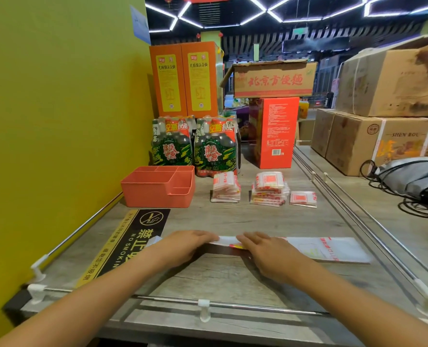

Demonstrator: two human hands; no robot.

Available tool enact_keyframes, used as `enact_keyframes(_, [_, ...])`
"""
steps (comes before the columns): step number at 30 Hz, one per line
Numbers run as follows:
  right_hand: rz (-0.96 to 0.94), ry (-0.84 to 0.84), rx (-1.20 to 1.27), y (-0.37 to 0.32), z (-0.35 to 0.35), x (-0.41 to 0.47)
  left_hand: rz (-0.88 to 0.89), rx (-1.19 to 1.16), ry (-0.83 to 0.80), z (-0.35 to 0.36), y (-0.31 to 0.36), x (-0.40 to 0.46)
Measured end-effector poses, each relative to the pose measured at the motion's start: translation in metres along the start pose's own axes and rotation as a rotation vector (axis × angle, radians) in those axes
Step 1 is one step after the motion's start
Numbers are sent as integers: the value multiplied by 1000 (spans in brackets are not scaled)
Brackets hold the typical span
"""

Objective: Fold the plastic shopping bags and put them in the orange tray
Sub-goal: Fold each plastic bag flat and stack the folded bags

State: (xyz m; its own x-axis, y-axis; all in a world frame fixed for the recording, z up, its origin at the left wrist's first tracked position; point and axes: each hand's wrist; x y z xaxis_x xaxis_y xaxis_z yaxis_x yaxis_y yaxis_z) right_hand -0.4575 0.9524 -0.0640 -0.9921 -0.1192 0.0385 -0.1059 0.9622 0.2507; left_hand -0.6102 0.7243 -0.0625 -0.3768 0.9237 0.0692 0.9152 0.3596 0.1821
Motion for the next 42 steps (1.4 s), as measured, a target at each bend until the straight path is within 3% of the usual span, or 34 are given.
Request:
enact_keyframes(6, [-95,-26,-15,-23,-7,16,53,-85,5,4,-2,-4])
enact_keyframes(16, [-95,-135,36,-33,1,5,-164,21,59,-15,-65,-48])
enact_keyframes(20, [-81,-78,108,-35,2,7,-221,-43,132,-22,-72,-47])
enact_keyframes(25, [-133,-56,220,-33,6,12,-219,-154,183,-26,-47,-20])
enact_keyframes(36, [-136,-64,293,-36,4,10,-107,-245,-17,6,21,38])
enact_keyframes(42, [-89,-24,477,-27,1,9,-198,-389,120,18,15,32])
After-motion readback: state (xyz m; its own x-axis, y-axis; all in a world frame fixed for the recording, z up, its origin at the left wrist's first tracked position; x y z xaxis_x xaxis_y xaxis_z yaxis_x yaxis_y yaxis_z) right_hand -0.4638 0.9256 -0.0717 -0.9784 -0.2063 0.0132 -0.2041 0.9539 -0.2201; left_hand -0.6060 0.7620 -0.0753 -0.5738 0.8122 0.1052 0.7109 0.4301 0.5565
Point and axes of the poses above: each hand's wrist, its own x-axis towards the middle knuckle, its own z-axis out of the palm, y = z × x, and after that the axes turned 8 degrees about -x, right-handed
